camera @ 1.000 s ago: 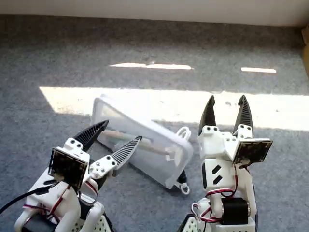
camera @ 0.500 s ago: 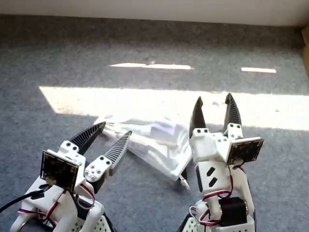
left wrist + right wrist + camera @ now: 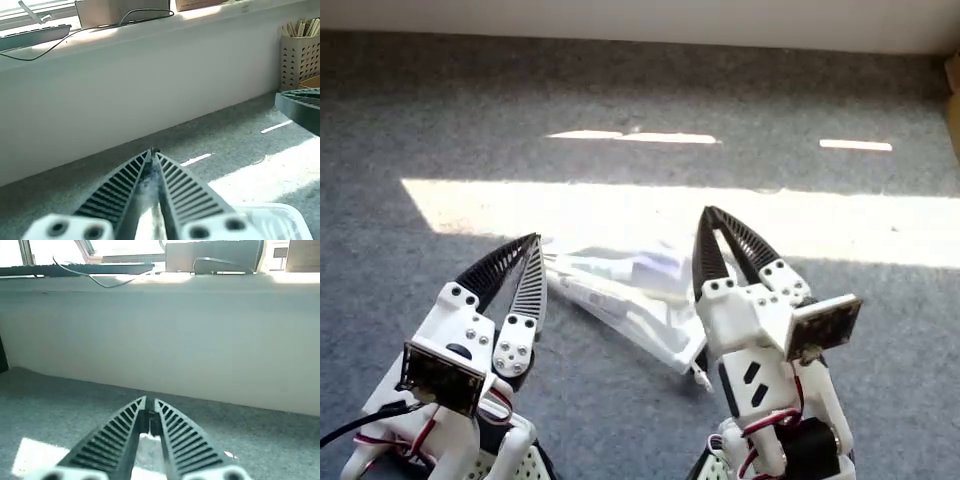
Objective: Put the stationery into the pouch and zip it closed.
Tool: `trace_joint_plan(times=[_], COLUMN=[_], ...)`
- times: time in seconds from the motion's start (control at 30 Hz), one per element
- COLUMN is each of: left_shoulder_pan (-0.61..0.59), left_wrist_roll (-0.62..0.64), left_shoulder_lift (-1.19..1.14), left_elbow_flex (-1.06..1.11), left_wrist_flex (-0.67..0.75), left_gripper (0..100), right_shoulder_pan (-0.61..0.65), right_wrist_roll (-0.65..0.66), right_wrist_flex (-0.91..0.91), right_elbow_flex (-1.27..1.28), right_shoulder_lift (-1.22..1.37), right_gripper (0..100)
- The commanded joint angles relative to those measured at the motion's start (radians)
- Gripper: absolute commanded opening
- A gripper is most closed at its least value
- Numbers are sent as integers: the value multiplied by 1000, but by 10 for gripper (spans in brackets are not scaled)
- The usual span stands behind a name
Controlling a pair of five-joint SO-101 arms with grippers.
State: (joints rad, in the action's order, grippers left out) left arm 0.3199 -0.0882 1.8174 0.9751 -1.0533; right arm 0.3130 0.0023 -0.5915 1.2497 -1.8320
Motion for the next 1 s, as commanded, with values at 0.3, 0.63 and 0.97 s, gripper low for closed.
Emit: trace_joint_plan(times=[0.3,0.63,0.97], left_shoulder_pan=[-177,-403,-587], left_wrist_roll=[-26,-26,-29], left_shoulder_lift=[12,12,12], left_elbow_flex=[-47,93,487], left_wrist_flex=[-186,-224,-103], left_gripper=[7,7,7], right_shoulder_pan=[-2,-4,-4], right_wrist_roll=[-9,-9,-9], right_wrist_flex=[-456,-685,-671], right_elbow_flex=[-168,-176,154], right_shoulder_lift=[-7,-7,-7], right_gripper=[6,6,6])
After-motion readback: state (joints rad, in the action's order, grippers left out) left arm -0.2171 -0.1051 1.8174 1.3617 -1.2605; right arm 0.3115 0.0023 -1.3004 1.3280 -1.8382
